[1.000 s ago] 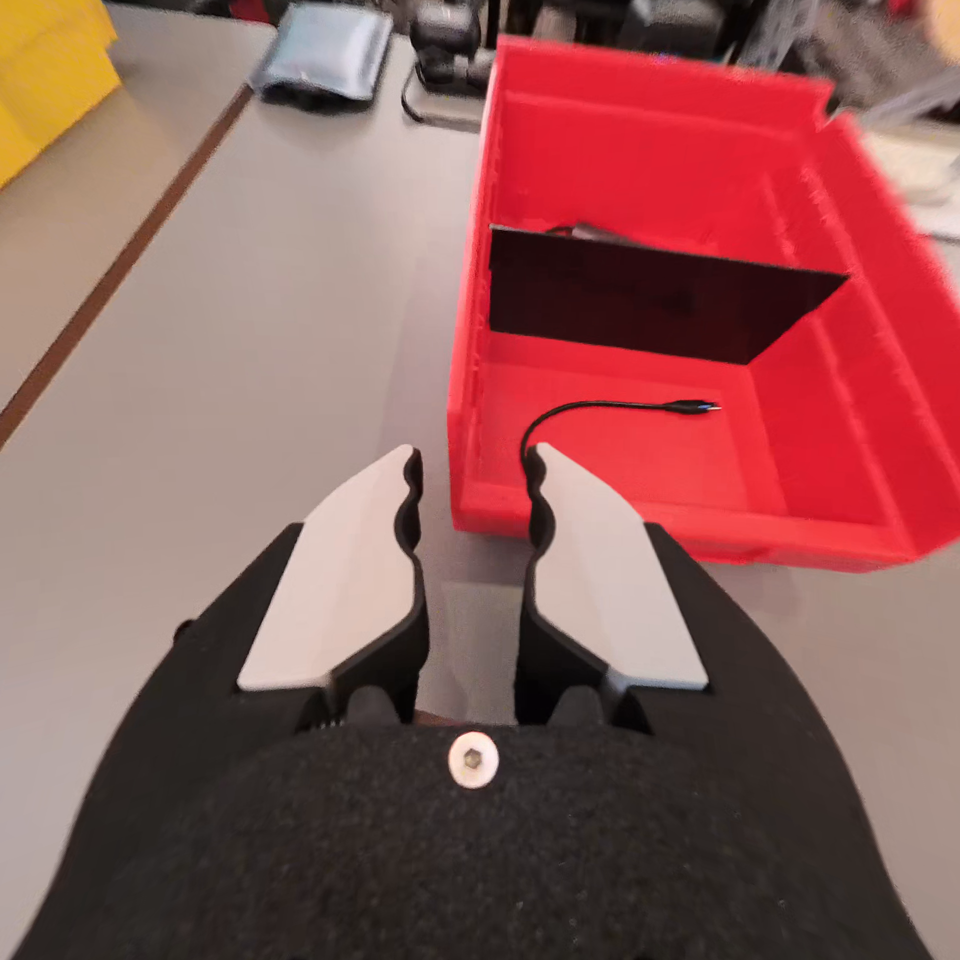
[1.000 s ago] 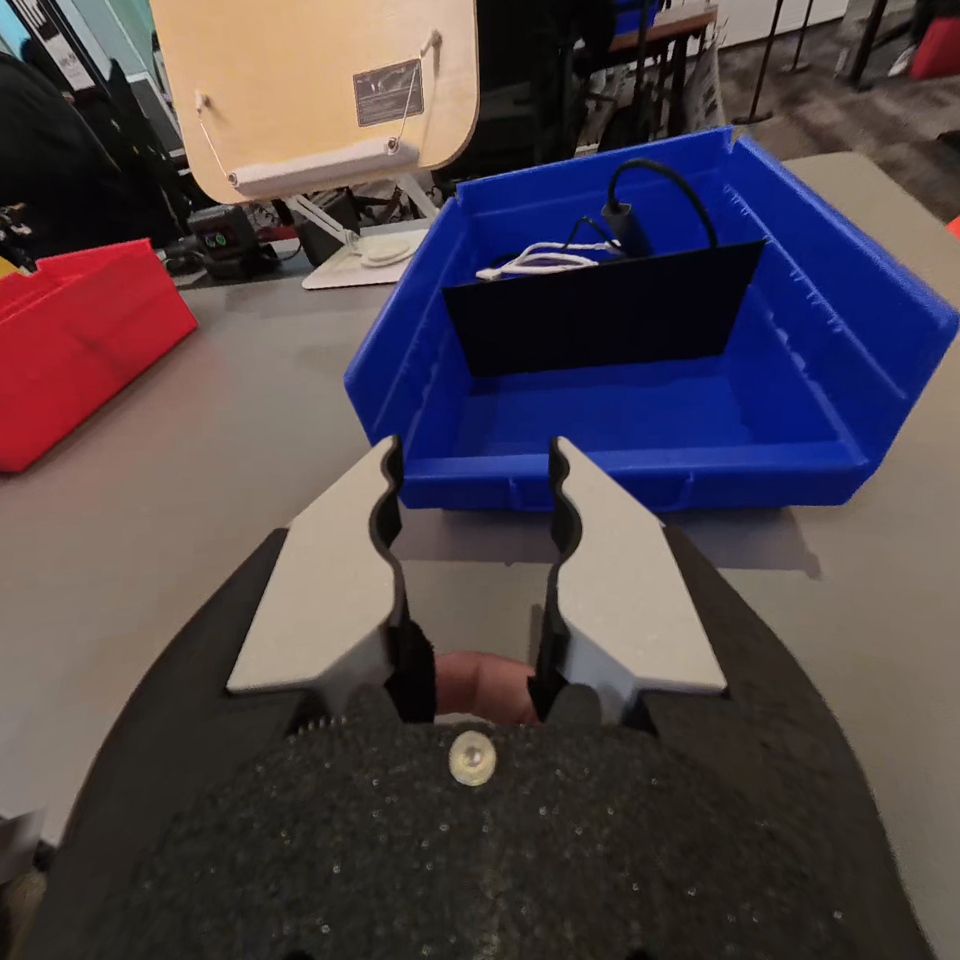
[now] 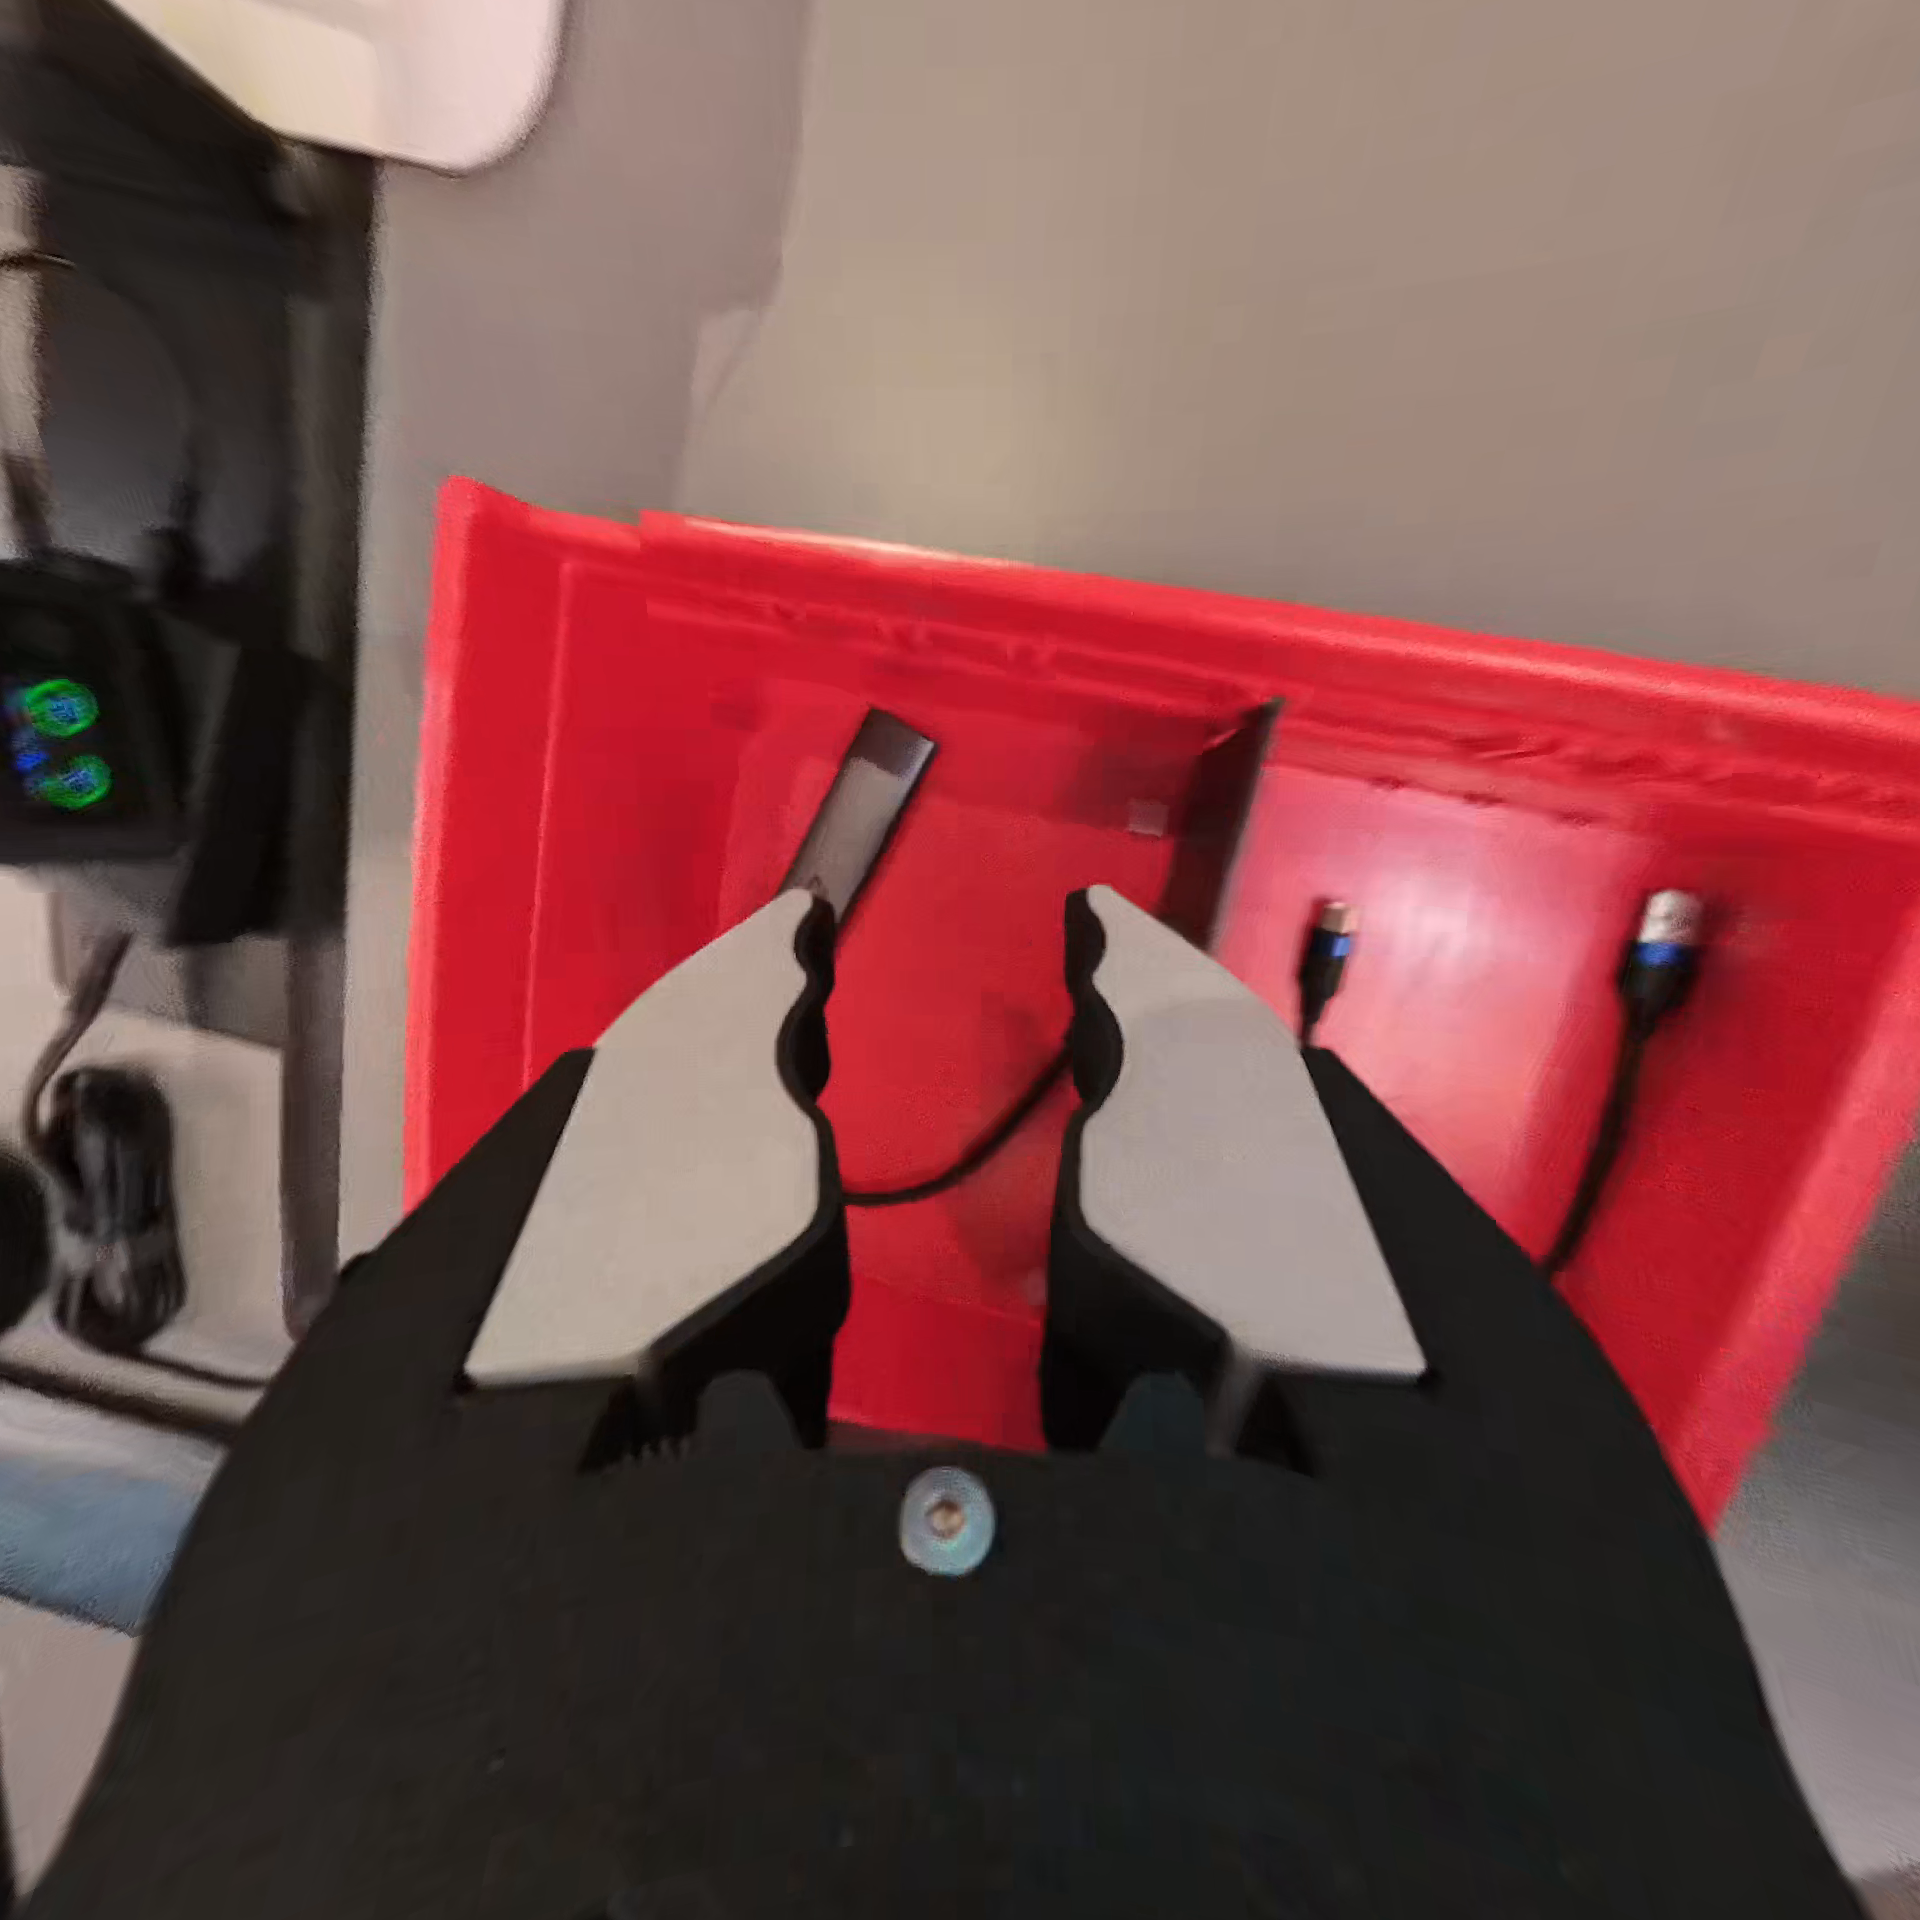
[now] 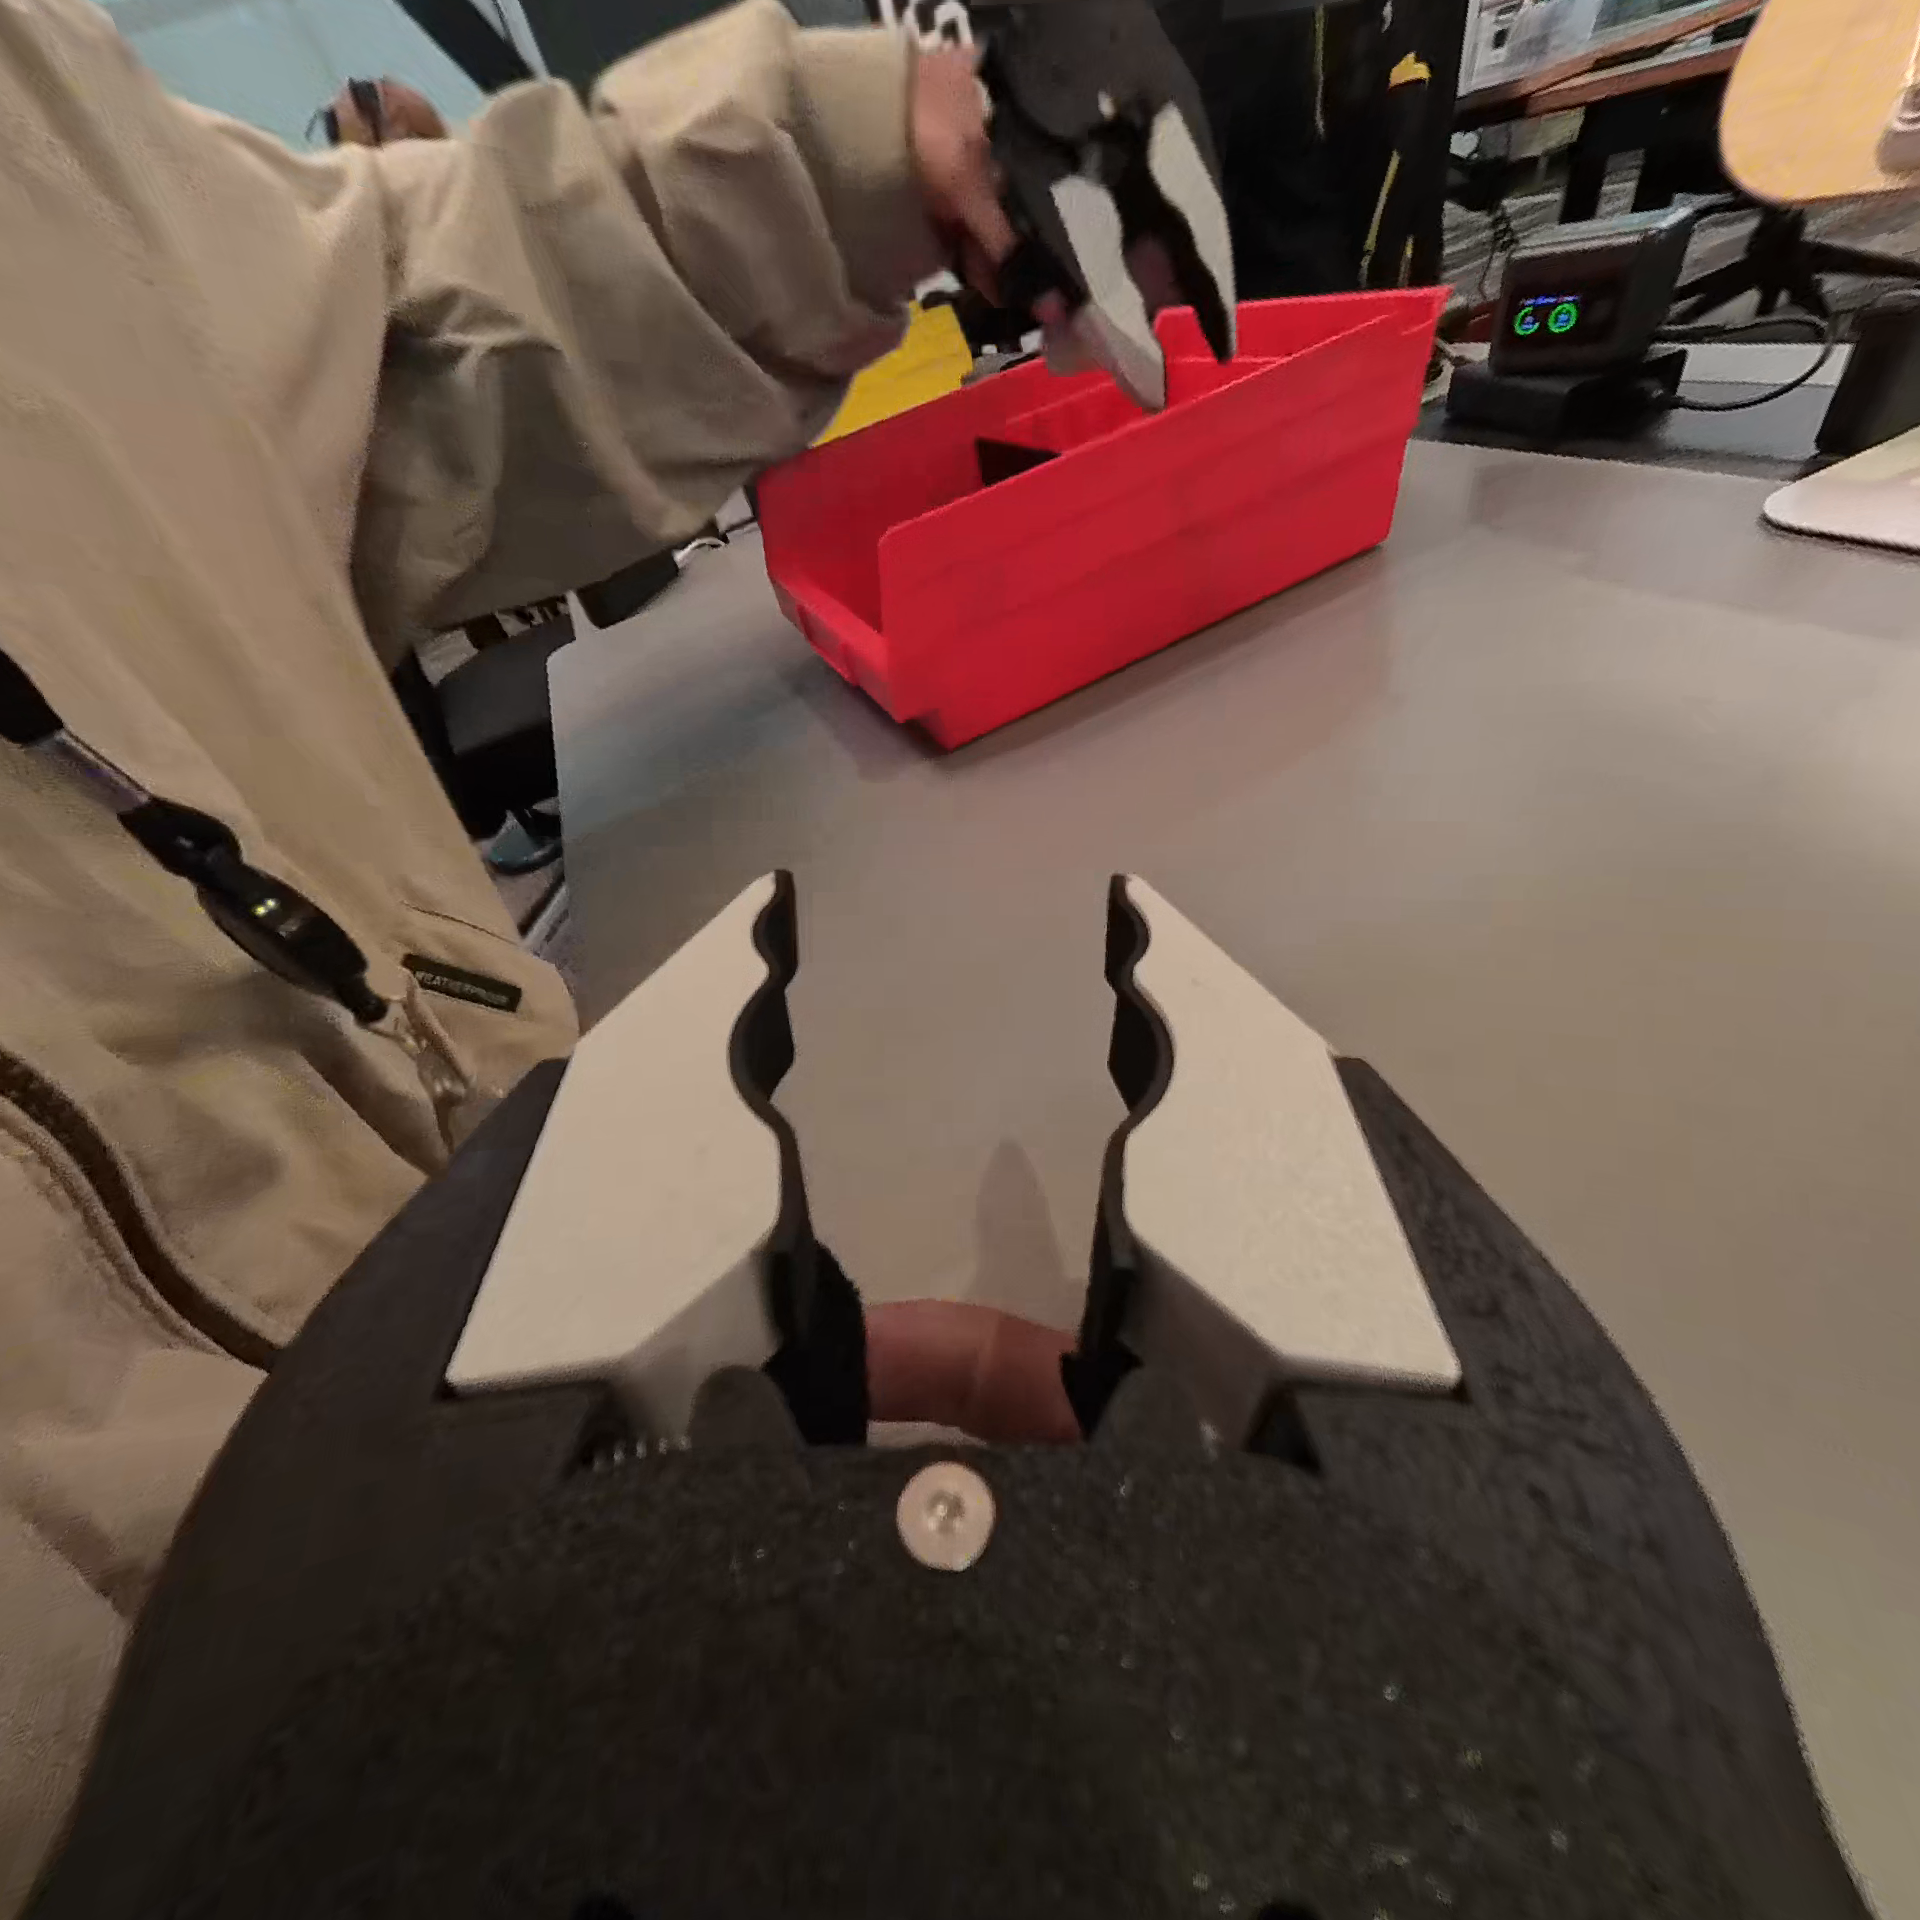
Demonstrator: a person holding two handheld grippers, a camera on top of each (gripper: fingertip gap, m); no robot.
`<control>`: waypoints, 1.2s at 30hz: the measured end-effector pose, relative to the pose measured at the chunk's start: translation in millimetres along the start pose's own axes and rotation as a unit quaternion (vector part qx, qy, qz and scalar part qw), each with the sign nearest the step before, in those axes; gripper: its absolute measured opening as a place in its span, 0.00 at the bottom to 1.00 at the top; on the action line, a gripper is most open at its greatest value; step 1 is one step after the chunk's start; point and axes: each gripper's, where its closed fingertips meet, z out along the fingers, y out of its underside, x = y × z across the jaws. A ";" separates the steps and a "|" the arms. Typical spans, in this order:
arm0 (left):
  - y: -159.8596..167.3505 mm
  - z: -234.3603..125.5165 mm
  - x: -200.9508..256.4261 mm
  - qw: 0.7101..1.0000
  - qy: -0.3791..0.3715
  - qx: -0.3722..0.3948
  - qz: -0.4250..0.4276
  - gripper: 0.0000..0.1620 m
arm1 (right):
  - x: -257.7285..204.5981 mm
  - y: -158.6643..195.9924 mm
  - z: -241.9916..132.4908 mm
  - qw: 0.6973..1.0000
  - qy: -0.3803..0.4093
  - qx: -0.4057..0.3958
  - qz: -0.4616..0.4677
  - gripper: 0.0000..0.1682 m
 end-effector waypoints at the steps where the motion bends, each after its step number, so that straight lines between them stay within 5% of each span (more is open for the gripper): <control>1: 4.1 14.5 -8.1 0.999 0.014 -0.025 0.019 0.27 | 3.7 -1.4 -1.4 1.000 0.003 0.005 0.010 0.35; 9: 14.1 76.6 -28.1 0.987 0.037 -0.096 0.122 0.29 | 22.9 3.1 -7.9 0.998 0.024 0.002 0.055 0.35; 17: 19.7 91.1 -17.6 0.986 0.081 -0.090 0.115 0.16 | 17.0 14.1 -3.6 0.997 0.006 -0.015 0.074 0.35; 22: 24.6 85.7 -21.1 0.988 0.030 -0.083 0.126 0.14 | 11.2 17.0 -5.6 0.997 0.004 -0.016 0.074 0.35; 25: 11.1 55.8 -30.2 0.990 -0.055 -0.038 0.122 0.14 | 9.5 12.4 -10.1 0.998 0.005 -0.016 0.063 0.35; 29: -22.4 -28.1 -38.6 0.965 -0.227 0.030 0.131 0.14 | 15.4 -10.7 -16.0 0.998 0.016 0.016 0.053 0.35; 32: -59.6 -99.6 -24.6 0.902 -0.382 0.044 0.195 0.13 | 25.2 -39.5 -13.7 0.998 0.028 0.041 0.043 0.35; 36: -130.3 -160.1 27.0 0.820 -0.501 0.077 0.266 0.13 | 30.0 -99.9 2.0 0.995 0.060 0.074 -0.015 0.35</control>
